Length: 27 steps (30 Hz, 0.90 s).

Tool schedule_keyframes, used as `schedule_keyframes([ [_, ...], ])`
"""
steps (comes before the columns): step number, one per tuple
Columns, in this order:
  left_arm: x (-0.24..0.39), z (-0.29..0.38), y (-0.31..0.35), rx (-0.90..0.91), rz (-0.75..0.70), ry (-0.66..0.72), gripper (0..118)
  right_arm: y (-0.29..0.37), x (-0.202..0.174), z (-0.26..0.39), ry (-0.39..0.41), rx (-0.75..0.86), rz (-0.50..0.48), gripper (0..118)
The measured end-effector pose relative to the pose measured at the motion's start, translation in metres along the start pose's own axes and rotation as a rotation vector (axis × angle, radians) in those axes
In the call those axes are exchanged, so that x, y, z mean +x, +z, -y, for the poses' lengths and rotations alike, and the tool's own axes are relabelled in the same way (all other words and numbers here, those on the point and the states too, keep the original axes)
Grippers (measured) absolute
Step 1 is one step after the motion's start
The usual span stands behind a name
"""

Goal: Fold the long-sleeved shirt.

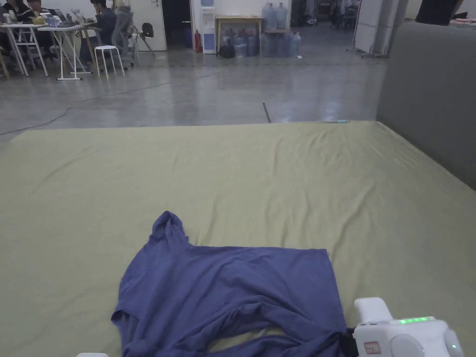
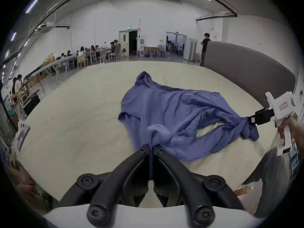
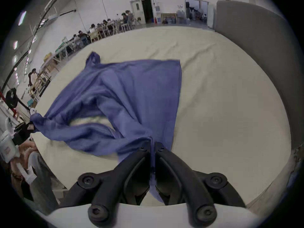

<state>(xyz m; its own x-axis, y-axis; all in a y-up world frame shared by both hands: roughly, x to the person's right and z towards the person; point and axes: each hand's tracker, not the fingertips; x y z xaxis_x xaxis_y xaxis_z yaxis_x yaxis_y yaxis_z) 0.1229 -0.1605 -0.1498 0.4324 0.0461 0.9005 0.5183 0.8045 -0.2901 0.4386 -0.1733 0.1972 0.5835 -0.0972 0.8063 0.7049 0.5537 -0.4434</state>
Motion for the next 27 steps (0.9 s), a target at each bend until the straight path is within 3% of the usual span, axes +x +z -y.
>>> schedule_keyframes([
  [2, -0.004, -0.001, -0.005, -0.017, 0.009, 0.041, 3, -0.004, 0.0, -0.001, -0.004, -0.001, 0.014, 6],
  [5, 0.002, -0.013, 0.01, 0.001, 0.033, 0.082, 35, 0.007, 0.003, -0.006, -0.045, 0.041, 0.009, 46],
  [6, 0.001, -0.017, 0.014, 0.003, 0.034, 0.092, 35, 0.015, 0.001, -0.009, -0.048, 0.042, 0.014, 46],
  [7, -0.001, -0.022, 0.015, -0.011, 0.047, 0.095, 105, 0.019, 0.0, -0.011, -0.042, 0.043, 0.02, 103],
  [8, -0.004, -0.016, 0.02, 0.011, 0.101, 0.086, 118, 0.028, -0.002, -0.013, -0.036, 0.065, 0.025, 118],
  [9, -0.008, -0.025, 0.025, 0.074, 0.079, 0.098, 118, 0.042, -0.002, -0.017, -0.02, 0.153, 0.035, 118],
  [12, 0.014, -0.067, 0.054, 0.06, 0.052, 0.098, 118, 0.068, -0.007, -0.021, -0.03, 0.169, 0.042, 118],
  [13, 0.017, -0.078, 0.06, 0.074, 0.027, 0.106, 117, 0.077, -0.007, -0.024, -0.051, 0.204, 0.034, 112],
  [14, 0.02, -0.087, 0.065, 0.082, 0.018, 0.114, 104, 0.085, -0.007, -0.027, -0.063, 0.238, 0.026, 95],
  [15, 0.021, -0.094, 0.069, 0.097, 0.025, 0.118, 67, 0.091, -0.009, -0.028, -0.061, 0.261, 0.022, 55],
  [16, -0.008, -0.08, 0.037, 0.096, 0.004, 0.125, 0, 0.092, -0.01, -0.028, -0.057, 0.255, 0.033, 2],
  [17, -0.009, -0.081, 0.034, 0.075, -0.013, 0.124, 0, 0.093, -0.011, -0.027, -0.051, 0.261, 0.071, 2],
  [23, -0.019, -0.097, 0.015, 0.035, 0.01, 0.17, 0, 0.098, -0.013, -0.028, -0.053, 0.238, 0.03, 2],
  [27, -0.041, -0.133, -0.041, 0.008, -0.003, 0.212, 2, 0.087, -0.012, -0.033, -0.051, 0.216, 0.033, 2],
])
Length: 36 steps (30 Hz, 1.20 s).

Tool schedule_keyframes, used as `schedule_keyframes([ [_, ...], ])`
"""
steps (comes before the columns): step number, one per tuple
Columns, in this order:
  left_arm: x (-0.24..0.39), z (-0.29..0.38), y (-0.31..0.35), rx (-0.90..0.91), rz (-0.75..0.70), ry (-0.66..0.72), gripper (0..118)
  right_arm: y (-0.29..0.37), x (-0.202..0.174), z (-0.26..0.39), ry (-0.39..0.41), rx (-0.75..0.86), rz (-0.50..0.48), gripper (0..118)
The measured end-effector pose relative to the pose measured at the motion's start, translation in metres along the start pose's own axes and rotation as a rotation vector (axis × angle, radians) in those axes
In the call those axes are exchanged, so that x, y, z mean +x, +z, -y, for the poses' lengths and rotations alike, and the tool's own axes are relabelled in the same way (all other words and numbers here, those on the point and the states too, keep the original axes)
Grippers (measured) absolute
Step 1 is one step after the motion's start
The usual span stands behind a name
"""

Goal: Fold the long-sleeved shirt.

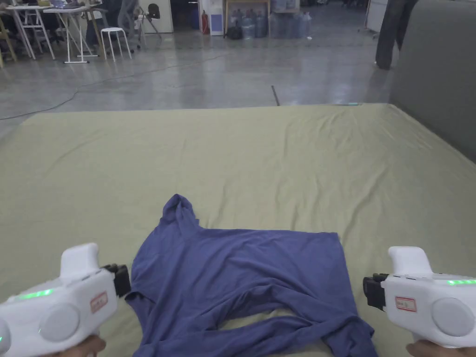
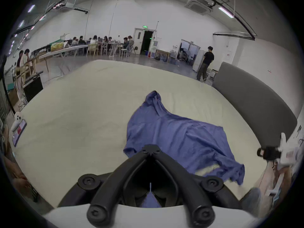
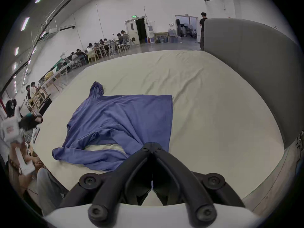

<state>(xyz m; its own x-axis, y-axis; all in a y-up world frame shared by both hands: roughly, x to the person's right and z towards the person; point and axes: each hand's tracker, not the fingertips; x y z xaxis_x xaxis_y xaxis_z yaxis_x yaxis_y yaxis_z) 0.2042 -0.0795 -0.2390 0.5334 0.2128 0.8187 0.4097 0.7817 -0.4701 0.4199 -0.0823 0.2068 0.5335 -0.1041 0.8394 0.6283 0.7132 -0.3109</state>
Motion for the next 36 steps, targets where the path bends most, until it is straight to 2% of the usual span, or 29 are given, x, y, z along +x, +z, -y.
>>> schedule_keyframes([
  [1, -0.001, -0.009, -0.016, -0.003, -0.012, 0.009, 31, -0.004, 0.001, -0.001, 0.004, -0.007, 0.001, 2],
  [2, -0.005, -0.02, -0.037, -0.032, -0.042, 0.024, 71, -0.008, 0.002, -0.003, 0.004, -0.013, -0.002, 2],
  [3, -0.008, -0.031, -0.06, -0.068, -0.074, 0.035, 98, -0.016, 0.001, -0.005, 0.001, -0.019, -0.005, 2],
  [11, -0.007, -0.044, -0.193, -0.322, -0.245, -0.033, 97, -0.063, -0.001, -0.011, -0.005, -0.093, -0.011, 2],
  [13, -0.012, -0.043, -0.216, -0.381, -0.217, -0.034, 97, -0.072, -0.003, -0.011, 0.004, -0.113, -0.007, 2],
  [14, -0.01, -0.039, -0.222, -0.412, -0.215, -0.032, 94, -0.076, -0.003, -0.011, 0.011, -0.121, -0.005, 2],
  [15, -0.004, -0.032, -0.226, -0.439, -0.217, -0.055, 73, -0.08, -0.003, -0.011, 0.018, -0.128, 0.0, 2],
  [16, 0.004, -0.023, -0.228, -0.45, -0.229, -0.1, 47, -0.083, -0.004, -0.012, 0.021, -0.134, 0.008, 2],
  [17, 0.008, -0.024, -0.227, -0.388, -0.264, -0.149, 40, -0.085, -0.004, -0.012, 0.022, -0.137, 0.01, 2],
  [19, 0.024, -0.02, -0.22, -0.377, -0.245, -0.195, 6, -0.088, -0.003, -0.014, 0.019, -0.141, 0.012, 2],
  [21, 0.028, -0.021, -0.213, -0.375, -0.271, -0.23, 2, -0.091, -0.005, -0.017, 0.016, -0.152, 0.013, 2],
  [26, 0.017, -0.051, -0.171, -0.273, -0.152, -0.109, 1, -0.087, -0.002, -0.052, 0.023, -0.121, 0.009, 2],
  [31, 0.02, -0.095, -0.132, -0.182, -0.065, -0.127, 1, -0.099, 0.009, -0.118, -0.039, -0.098, -0.055, 5],
  [32, 0.021, -0.102, -0.129, -0.178, -0.062, -0.13, 1, -0.109, 0.011, -0.132, -0.069, -0.091, -0.068, 21],
  [33, 0.023, -0.106, -0.131, -0.16, -0.06, -0.13, 1, -0.12, 0.012, -0.144, -0.089, -0.085, -0.071, 56],
  [34, 0.024, -0.11, -0.131, -0.155, -0.058, -0.13, 1, -0.134, 0.014, -0.157, -0.101, -0.086, -0.061, 106],
  [35, 0.024, -0.113, -0.132, -0.156, -0.055, -0.131, 1, -0.148, 0.014, -0.167, -0.111, -0.105, -0.051, 118],
  [36, 0.024, -0.114, -0.134, -0.158, -0.046, -0.132, 1, -0.165, 0.015, -0.175, -0.117, -0.129, -0.043, 118],
])
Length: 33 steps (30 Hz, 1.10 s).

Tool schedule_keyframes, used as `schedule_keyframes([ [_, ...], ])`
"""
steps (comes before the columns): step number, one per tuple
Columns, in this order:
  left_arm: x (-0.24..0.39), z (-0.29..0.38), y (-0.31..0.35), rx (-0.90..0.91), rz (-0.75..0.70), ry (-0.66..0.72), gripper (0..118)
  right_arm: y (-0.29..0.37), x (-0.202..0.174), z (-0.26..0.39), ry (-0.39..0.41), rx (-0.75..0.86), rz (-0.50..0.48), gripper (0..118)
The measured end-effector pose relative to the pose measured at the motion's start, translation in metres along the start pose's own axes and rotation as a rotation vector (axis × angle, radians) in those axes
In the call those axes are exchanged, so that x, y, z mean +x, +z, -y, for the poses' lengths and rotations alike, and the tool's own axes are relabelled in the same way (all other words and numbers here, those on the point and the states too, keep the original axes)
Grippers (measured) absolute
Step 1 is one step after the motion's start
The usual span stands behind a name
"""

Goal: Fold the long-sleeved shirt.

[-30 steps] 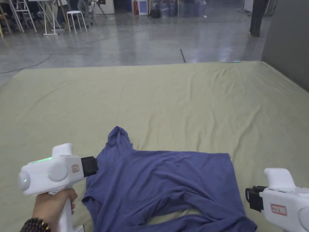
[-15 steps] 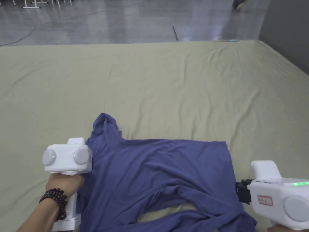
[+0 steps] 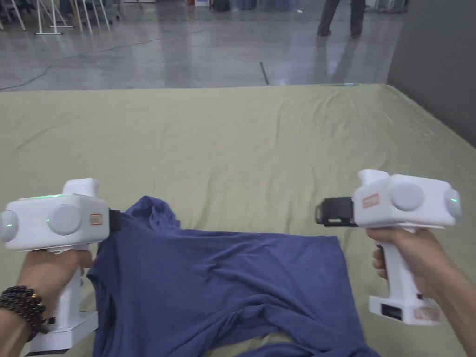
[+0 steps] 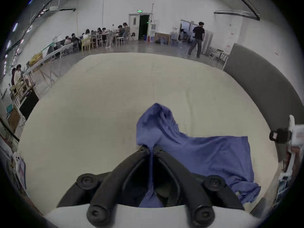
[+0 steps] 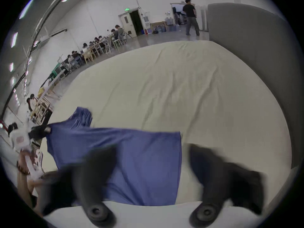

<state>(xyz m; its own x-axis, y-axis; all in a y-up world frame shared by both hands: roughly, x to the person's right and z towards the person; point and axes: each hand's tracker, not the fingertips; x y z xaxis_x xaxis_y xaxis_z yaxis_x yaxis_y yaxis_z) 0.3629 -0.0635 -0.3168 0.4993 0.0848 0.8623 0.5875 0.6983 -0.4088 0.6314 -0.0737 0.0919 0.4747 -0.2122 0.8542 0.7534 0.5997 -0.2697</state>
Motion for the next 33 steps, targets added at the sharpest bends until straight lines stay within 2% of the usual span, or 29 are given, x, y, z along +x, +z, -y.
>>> schedule_keyframes([
  [2, 0.002, 0.0, -0.005, -0.001, 0.006, -0.001, 1, -0.025, 0.0, -0.016, 0.013, -0.006, 0.037, 118],
  [4, 0.002, 0.002, -0.011, -0.004, 0.008, -0.012, 1, -0.058, 0.002, -0.031, 0.077, -0.129, 0.139, 118],
  [6, 0.001, 0.005, -0.015, -0.001, 0.004, -0.019, 1, -0.085, 0.004, -0.036, 0.117, -0.201, 0.182, 118],
  [9, -0.002, 0.008, -0.022, -0.004, -0.004, -0.012, 1, -0.122, 0.013, -0.033, 0.084, -0.359, 0.209, 117],
  [12, -0.005, 0.01, -0.027, -0.014, 0.005, -0.007, 1, -0.144, 0.02, -0.029, 0.095, -0.381, 0.257, 103],
  [16, -0.004, 0.013, -0.031, -0.019, 0.013, -0.011, 1, -0.148, 0.024, -0.026, 0.045, -0.382, 0.231, 74],
  [22, -0.002, 0.017, -0.034, -0.028, 0.024, 0.003, 1, -0.15, 0.024, -0.026, 0.049, -0.387, 0.225, 72],
  [25, -0.001, 0.018, -0.034, -0.029, 0.028, 0.004, 1, -0.146, 0.021, -0.026, 0.041, -0.386, 0.214, 59],
  [28, 0.001, 0.019, -0.037, -0.029, 0.031, 0.006, 1, -0.149, 0.015, -0.024, 0.113, -0.397, 0.218, 55],
  [30, 0.001, 0.019, -0.037, -0.033, 0.032, 0.013, 1, -0.148, 0.013, -0.025, 0.115, -0.386, 0.222, 50],
  [33, 0.001, 0.021, -0.036, -0.035, 0.038, 0.014, 1, -0.149, 0.01, -0.02, 0.112, -0.397, 0.218, 48],
])
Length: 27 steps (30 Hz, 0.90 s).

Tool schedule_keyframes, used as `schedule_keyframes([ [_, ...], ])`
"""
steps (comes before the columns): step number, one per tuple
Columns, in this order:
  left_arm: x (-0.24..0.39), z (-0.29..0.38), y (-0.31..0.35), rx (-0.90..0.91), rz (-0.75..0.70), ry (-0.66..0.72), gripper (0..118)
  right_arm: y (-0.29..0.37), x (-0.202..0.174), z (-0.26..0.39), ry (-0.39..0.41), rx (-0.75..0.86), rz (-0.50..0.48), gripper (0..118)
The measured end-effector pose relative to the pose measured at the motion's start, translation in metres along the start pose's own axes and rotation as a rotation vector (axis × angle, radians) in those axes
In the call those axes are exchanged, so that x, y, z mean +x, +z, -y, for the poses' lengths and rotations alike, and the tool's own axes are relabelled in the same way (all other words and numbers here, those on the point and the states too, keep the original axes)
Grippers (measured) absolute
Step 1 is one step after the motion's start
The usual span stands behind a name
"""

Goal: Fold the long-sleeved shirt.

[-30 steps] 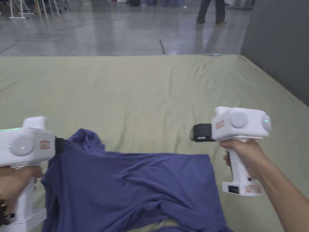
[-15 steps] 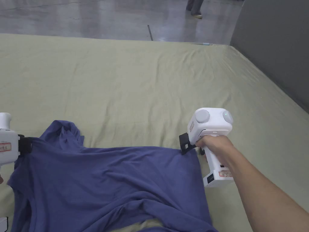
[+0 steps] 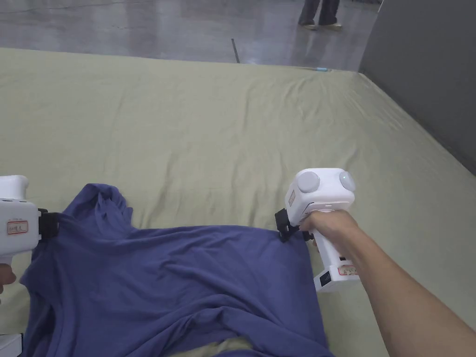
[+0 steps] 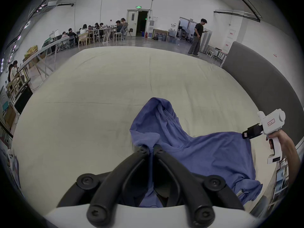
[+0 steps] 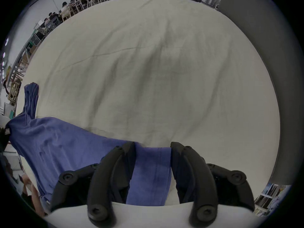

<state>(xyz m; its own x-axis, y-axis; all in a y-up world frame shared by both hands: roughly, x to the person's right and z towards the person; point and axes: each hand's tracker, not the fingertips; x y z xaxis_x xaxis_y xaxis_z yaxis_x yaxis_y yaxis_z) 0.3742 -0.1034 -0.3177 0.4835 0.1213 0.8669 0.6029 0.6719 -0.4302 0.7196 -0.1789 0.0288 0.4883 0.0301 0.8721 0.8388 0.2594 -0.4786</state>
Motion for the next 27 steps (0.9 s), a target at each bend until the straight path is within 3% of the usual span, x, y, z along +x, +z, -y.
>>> schedule_keyframes([
  [6, -0.002, 0.002, 0.0, -0.002, -0.004, 0.007, 1, -0.006, -0.003, 0.001, 0.018, -0.005, 0.017, 37],
  [9, -0.004, 0.002, 0.001, -0.001, -0.007, 0.005, 1, 0.002, -0.005, 0.006, 0.031, 0.023, 0.045, 7],
  [13, -0.008, 0.001, 0.011, 0.013, -0.006, 0.026, 1, 0.026, -0.002, 0.016, 0.007, 0.055, -0.008, 6],
  [17, -0.007, -0.002, 0.033, 0.053, 0.03, 0.048, 1, 0.076, 0.003, 0.027, -0.008, 0.187, -0.064, 6],
  [19, -0.001, -0.012, 0.049, 0.081, -0.027, 0.013, 1, 0.116, 0.003, 0.032, 0.022, 0.248, -0.07, 6],
  [27, 0.019, -0.113, 0.154, 0.335, 0.037, -0.008, 1, 0.298, 0.006, 0.004, 0.047, 0.571, -0.099, 6],
])
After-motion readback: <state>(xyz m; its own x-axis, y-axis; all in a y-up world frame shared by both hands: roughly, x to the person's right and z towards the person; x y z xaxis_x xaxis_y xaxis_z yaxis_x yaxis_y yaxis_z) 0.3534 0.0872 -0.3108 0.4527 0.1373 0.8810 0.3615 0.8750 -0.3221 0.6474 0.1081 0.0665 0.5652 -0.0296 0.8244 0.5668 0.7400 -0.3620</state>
